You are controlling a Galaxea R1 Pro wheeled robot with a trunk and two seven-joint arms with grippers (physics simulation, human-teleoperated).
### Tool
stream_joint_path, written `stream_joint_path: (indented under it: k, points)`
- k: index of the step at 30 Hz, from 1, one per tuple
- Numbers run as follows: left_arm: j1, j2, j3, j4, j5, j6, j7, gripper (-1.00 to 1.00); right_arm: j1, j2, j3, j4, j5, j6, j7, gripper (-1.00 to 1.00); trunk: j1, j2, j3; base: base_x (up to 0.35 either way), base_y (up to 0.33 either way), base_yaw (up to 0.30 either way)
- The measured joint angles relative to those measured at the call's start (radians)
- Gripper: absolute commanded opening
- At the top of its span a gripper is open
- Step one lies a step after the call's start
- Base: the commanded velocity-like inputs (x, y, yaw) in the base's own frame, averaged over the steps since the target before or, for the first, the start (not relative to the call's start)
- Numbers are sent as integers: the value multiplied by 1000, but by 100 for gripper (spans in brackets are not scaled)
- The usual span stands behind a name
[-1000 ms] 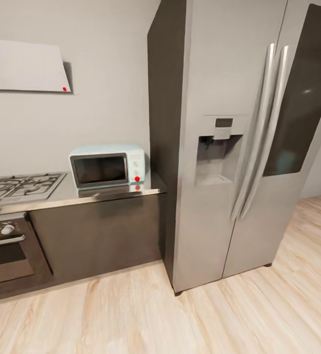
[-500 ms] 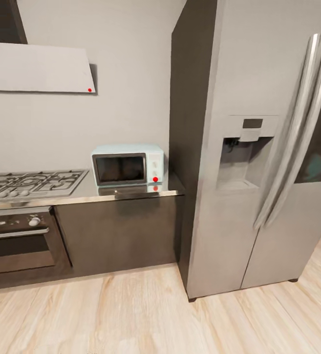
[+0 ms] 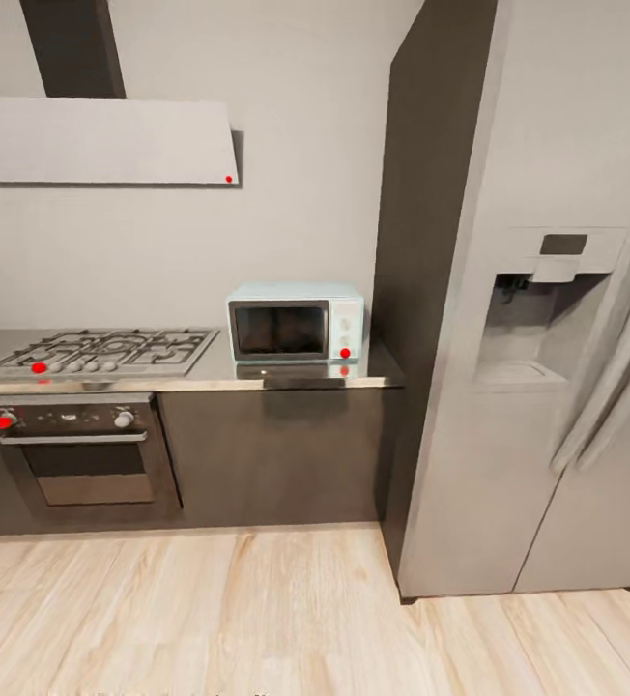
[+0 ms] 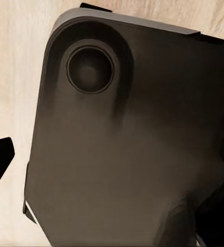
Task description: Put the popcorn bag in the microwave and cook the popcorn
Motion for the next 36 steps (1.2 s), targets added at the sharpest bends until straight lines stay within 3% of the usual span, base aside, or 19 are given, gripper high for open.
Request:
stream_joint_path:
  k: [23, 36]
  points:
    - [0, -1, 0, 1, 11, 0, 0, 100, 0, 0, -1, 0, 0, 0, 0, 100, 0, 0, 0, 0, 0, 267]
    - [0, -2, 0, 0, 11, 0, 0, 100, 0, -6, 0, 0, 2, 0, 0, 100, 0, 0, 0, 0, 0, 24]
